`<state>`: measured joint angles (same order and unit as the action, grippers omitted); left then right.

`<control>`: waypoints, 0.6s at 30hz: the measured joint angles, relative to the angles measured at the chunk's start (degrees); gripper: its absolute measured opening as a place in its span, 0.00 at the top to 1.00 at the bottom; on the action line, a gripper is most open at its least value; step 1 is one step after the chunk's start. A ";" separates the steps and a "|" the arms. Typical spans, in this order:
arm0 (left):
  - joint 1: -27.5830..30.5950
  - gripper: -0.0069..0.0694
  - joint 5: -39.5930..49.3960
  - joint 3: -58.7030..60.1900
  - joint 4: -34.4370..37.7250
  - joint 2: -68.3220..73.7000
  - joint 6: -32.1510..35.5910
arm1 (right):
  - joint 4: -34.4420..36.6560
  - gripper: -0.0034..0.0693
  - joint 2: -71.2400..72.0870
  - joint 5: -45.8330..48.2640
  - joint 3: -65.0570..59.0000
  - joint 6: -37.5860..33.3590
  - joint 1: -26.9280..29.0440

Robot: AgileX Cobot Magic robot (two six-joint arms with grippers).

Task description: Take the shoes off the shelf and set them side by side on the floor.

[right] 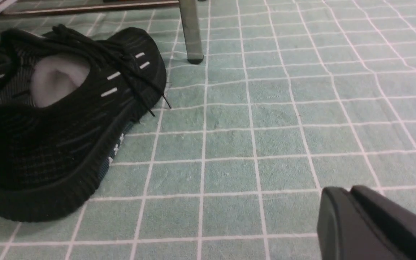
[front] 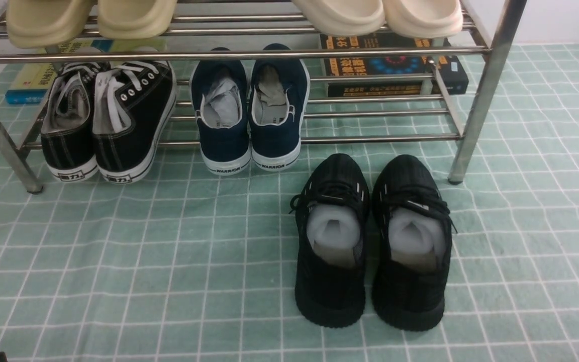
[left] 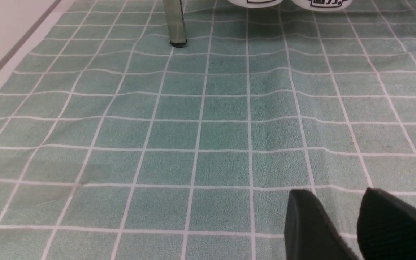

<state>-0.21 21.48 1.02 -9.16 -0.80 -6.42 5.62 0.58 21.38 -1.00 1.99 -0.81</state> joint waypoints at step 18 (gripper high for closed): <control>0.00 0.59 0.00 0.00 0.00 0.00 0.00 | -0.05 0.84 0.00 1.20 0.23 0.00 0.13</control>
<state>-0.21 21.48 1.02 -9.16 -0.80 -6.42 5.57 0.58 22.58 -0.77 1.99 -0.68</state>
